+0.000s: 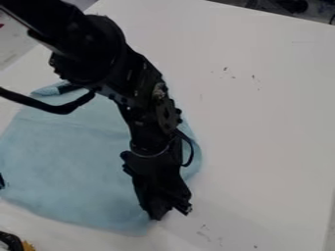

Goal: Fold the cloth from bottom right to top left

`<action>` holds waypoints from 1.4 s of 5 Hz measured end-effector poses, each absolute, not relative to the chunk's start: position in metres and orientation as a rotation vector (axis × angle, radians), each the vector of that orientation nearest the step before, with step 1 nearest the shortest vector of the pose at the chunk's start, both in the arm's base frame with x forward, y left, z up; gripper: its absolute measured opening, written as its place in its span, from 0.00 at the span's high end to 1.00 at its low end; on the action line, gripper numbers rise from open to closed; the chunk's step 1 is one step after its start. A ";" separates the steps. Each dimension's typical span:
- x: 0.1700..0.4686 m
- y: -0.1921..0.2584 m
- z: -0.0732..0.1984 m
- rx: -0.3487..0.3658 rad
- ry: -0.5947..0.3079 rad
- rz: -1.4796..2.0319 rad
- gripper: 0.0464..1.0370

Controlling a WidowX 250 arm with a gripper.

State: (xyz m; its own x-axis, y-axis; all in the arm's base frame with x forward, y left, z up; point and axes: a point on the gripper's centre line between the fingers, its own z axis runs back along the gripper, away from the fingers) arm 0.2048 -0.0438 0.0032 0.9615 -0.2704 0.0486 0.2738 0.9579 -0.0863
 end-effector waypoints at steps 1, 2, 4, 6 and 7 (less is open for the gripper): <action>0.205 -0.043 0.007 -0.064 -0.034 -0.281 0.95; 0.217 -0.038 0.037 -0.026 -0.011 -0.278 0.98; 0.270 0.020 0.044 -0.038 -0.031 -0.235 0.98; 0.294 0.074 0.012 -0.079 -0.037 -0.137 0.98; 0.296 0.082 0.013 -0.051 -0.051 -0.123 0.95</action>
